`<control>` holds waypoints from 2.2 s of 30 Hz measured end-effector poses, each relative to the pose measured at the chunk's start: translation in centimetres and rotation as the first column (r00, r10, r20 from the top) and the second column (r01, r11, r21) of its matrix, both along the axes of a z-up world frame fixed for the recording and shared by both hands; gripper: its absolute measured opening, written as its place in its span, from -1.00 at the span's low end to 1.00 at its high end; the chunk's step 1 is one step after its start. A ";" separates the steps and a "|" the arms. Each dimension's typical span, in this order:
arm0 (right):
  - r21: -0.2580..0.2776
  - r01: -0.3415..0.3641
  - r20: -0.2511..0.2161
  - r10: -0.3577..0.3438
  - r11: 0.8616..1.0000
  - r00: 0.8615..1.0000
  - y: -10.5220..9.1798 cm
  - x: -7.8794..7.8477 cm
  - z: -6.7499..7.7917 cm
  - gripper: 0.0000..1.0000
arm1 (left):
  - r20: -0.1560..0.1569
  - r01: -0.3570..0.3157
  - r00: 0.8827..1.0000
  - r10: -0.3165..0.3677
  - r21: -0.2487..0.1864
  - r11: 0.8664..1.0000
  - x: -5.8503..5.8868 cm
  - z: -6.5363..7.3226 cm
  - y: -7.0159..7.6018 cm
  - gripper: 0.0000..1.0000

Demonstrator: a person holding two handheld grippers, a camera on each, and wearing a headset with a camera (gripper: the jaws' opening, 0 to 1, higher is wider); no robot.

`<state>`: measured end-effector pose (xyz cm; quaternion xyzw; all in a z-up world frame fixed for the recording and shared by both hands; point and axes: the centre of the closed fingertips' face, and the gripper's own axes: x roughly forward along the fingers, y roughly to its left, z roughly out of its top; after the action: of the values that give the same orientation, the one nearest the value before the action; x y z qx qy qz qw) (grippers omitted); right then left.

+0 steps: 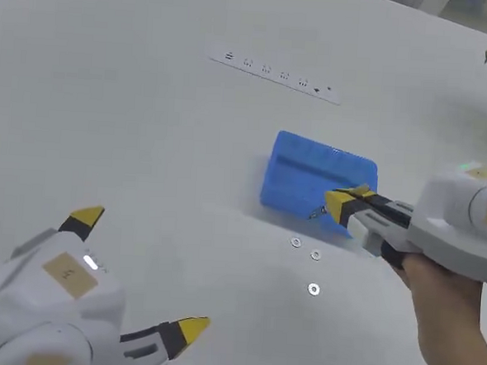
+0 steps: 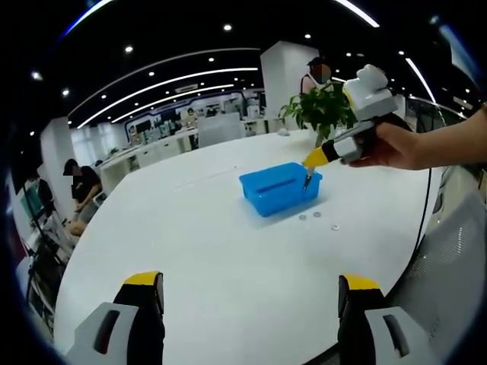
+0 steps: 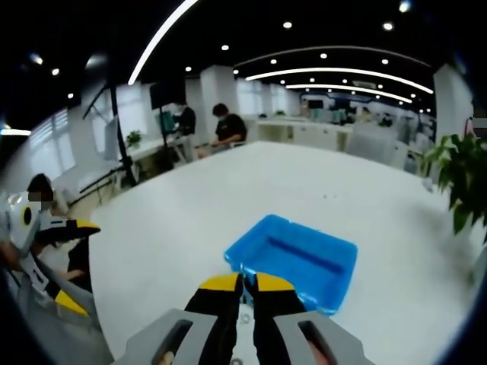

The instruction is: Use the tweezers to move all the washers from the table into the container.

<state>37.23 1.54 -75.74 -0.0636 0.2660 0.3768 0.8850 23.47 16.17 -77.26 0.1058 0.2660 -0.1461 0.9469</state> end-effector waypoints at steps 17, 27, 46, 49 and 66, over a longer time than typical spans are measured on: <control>-0.029 0.000 -0.075 -0.002 1.000 0.997 -0.1 0.5 -4.2 -0.95 | -0.012 0.012 1.000 -0.011 0.016 1.000 -0.1 -0.2 -0.1 0.93; -0.078 -0.028 -0.051 0.024 0.997 0.998 0.1 0.2 -4.2 -0.97 | -0.018 0.015 1.000 -0.014 0.028 1.000 -0.2 -0.4 -0.1 0.92; -0.063 -0.032 0.020 0.034 0.997 0.999 0.0 0.2 0.3 -0.98 | 0.001 0.010 1.000 -0.010 0.000 1.000 -0.1 0.0 -0.1 0.92; -0.046 -0.019 0.042 0.021 0.999 0.999 -0.1 0.8 1.4 -0.98 | -0.004 0.008 1.000 -0.008 0.003 1.000 -0.1 -0.1 0.0 0.91; -0.021 0.066 0.084 -0.065 0.998 0.994 0.7 5.3 1.5 -0.98 | -0.024 0.026 0.999 -0.026 0.023 0.999 -0.3 -0.5 -0.3 0.89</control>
<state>42.53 2.21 -74.23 -0.0810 0.2352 0.3414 0.9064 23.19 15.90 -77.74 0.1185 0.2775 -0.1565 0.9405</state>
